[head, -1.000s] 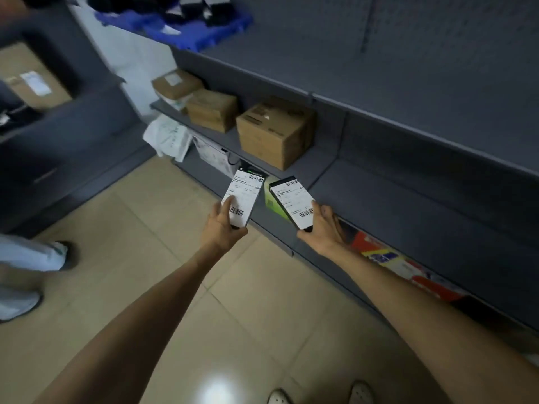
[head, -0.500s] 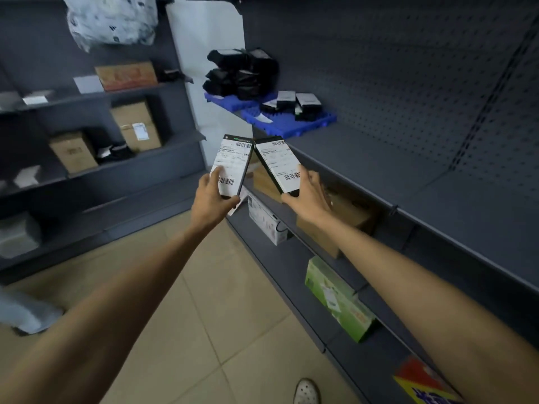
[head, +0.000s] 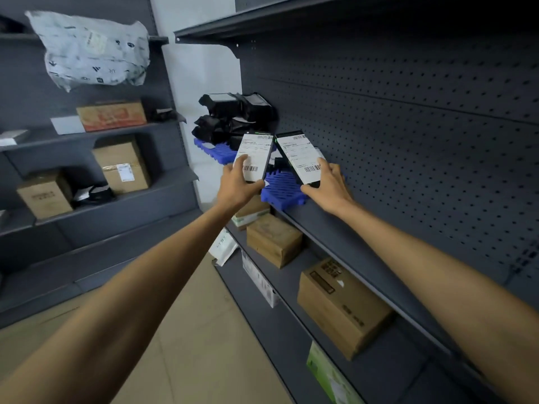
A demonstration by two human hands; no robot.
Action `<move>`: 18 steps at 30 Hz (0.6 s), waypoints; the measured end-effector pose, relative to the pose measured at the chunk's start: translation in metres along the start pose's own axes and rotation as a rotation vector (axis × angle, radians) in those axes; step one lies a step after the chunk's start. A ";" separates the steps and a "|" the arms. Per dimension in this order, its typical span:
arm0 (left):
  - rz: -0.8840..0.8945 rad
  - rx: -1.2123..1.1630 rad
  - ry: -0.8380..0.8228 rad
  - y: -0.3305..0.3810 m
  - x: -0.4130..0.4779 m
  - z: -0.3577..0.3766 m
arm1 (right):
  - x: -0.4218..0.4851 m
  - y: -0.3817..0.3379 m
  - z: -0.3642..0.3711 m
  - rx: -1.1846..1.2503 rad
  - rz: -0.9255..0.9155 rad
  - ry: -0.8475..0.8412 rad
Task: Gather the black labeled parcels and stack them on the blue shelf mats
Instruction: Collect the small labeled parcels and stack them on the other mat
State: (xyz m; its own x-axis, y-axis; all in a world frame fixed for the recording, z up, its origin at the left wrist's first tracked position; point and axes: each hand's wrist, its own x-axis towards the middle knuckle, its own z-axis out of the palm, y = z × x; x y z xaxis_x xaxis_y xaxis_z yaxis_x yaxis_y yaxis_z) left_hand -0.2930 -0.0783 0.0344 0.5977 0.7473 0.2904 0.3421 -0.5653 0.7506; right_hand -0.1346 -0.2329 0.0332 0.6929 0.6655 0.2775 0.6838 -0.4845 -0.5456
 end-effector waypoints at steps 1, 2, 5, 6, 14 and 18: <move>0.001 -0.013 -0.010 0.000 0.018 0.005 | 0.015 0.002 0.002 0.007 0.016 0.002; 0.003 -0.021 -0.022 0.000 0.036 0.010 | 0.030 0.003 0.005 0.010 0.030 0.006; 0.011 -0.003 -0.057 -0.006 0.091 0.025 | 0.074 0.007 0.015 0.011 0.073 0.044; 0.023 0.022 -0.062 -0.008 0.104 0.030 | 0.084 0.009 0.017 0.012 0.084 0.049; 0.122 0.039 -0.257 -0.040 0.246 0.077 | 0.185 0.027 0.058 -0.069 0.286 0.060; 0.154 0.060 -0.342 -0.048 0.293 0.102 | 0.211 0.038 0.072 -0.112 0.371 0.044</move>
State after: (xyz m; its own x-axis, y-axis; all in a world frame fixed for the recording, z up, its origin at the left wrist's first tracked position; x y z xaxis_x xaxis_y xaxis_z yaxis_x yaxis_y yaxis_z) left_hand -0.0600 0.1323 0.0233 0.8495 0.4979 0.1743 0.2655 -0.6891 0.6742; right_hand 0.0216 -0.0699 0.0138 0.9051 0.4100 0.1125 0.4042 -0.7481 -0.5263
